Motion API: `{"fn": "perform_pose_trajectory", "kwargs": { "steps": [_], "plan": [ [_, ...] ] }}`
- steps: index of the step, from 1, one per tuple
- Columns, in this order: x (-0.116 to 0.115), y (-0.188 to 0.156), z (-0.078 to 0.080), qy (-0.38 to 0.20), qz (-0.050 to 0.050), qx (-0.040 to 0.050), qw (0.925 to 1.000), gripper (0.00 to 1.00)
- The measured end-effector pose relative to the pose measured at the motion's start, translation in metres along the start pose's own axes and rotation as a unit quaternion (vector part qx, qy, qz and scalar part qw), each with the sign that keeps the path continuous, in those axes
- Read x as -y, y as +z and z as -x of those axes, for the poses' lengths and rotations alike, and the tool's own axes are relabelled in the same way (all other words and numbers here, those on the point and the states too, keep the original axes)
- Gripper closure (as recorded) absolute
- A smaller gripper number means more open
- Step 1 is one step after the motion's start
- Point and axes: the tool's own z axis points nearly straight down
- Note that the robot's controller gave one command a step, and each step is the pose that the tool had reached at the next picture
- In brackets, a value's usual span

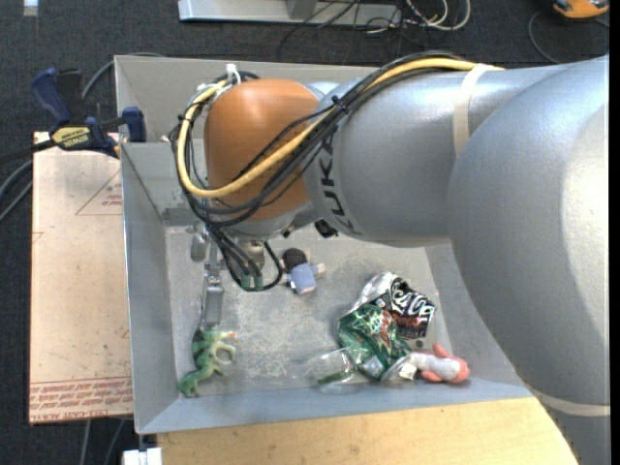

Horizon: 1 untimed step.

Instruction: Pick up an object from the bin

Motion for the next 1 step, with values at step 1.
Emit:
{"fn": "perform_pose_trajectory", "kwargs": {
  "steps": [1],
  "plan": [
    [0.0017,-0.0049,0.0020,0.003,0.001,0.0033,1.0000,0.00]
  ]
}}
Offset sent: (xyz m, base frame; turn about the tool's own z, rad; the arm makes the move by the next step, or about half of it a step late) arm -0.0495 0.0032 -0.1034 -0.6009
